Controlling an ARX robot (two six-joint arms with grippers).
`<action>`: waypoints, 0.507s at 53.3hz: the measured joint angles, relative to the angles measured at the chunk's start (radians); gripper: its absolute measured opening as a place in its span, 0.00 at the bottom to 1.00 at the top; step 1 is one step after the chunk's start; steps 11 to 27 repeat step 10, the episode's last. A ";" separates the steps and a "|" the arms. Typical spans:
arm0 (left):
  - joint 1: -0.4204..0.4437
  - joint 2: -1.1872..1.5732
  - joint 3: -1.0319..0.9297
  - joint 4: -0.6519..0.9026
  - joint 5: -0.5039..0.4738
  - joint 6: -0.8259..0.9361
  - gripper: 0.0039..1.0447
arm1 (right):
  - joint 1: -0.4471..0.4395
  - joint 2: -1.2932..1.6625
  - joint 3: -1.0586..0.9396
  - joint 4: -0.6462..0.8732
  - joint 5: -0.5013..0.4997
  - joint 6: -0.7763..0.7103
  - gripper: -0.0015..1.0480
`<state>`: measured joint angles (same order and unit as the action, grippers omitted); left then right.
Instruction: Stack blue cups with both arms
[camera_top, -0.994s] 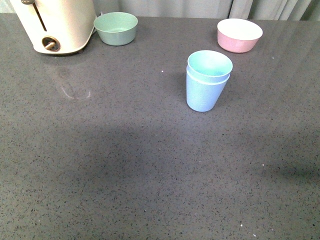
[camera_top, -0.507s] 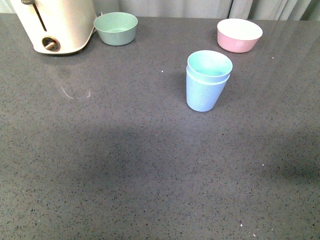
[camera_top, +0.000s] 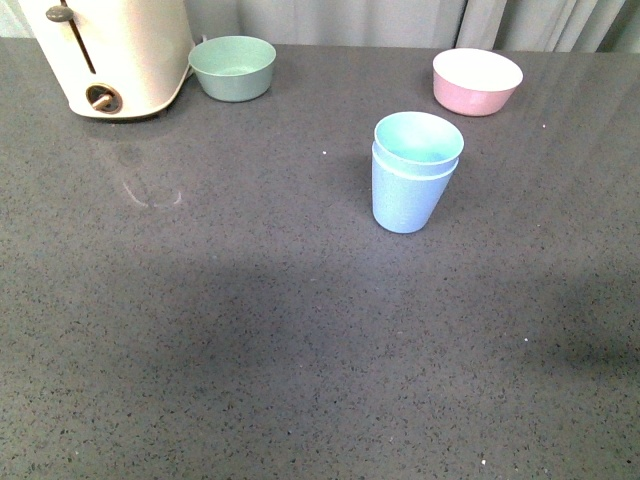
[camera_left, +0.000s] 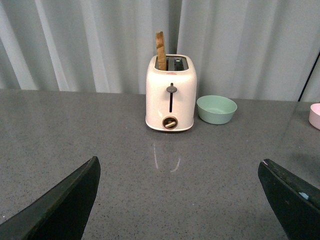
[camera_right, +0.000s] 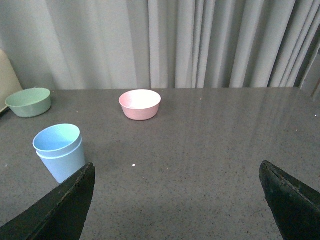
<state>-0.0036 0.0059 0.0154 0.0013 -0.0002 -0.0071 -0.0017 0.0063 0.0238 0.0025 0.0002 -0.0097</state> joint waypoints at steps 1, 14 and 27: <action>0.000 0.000 0.000 0.000 0.000 0.000 0.92 | 0.000 0.000 0.000 0.000 0.000 0.000 0.91; 0.000 0.000 0.000 0.000 0.000 0.000 0.92 | 0.000 0.000 0.000 0.000 0.000 0.000 0.91; 0.000 0.000 0.000 0.000 0.000 0.000 0.92 | 0.000 0.000 0.000 0.000 0.000 0.000 0.91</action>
